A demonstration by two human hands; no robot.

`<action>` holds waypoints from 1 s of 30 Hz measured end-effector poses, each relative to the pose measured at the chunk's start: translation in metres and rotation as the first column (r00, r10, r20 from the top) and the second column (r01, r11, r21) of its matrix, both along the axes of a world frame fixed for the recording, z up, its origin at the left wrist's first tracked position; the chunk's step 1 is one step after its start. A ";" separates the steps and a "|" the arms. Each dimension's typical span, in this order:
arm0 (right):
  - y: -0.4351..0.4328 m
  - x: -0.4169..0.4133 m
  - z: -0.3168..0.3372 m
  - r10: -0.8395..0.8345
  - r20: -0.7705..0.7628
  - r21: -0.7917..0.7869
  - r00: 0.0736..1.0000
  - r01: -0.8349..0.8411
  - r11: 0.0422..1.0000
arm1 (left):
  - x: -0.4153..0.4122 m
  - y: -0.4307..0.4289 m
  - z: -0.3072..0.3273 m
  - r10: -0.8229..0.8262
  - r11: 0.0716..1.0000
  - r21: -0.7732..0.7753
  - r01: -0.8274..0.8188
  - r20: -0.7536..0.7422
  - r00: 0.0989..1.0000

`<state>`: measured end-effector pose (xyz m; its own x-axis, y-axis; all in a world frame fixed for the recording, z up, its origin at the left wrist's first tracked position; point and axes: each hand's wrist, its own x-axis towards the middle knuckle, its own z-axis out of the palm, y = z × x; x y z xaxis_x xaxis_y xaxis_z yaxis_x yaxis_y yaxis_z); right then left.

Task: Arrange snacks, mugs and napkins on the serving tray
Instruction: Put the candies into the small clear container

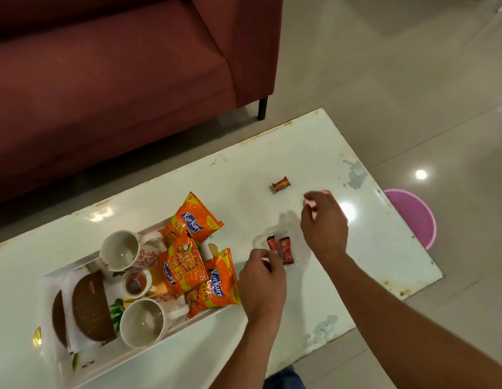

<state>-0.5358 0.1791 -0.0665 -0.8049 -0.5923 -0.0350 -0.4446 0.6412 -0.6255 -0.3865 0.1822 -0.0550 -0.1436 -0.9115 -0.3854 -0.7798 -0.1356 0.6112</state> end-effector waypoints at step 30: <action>0.068 0.017 -0.013 0.111 -0.007 0.041 0.994 -0.111 0.993 | 0.004 -0.006 -0.024 0.092 0.979 0.192 -0.064 -0.142 0.986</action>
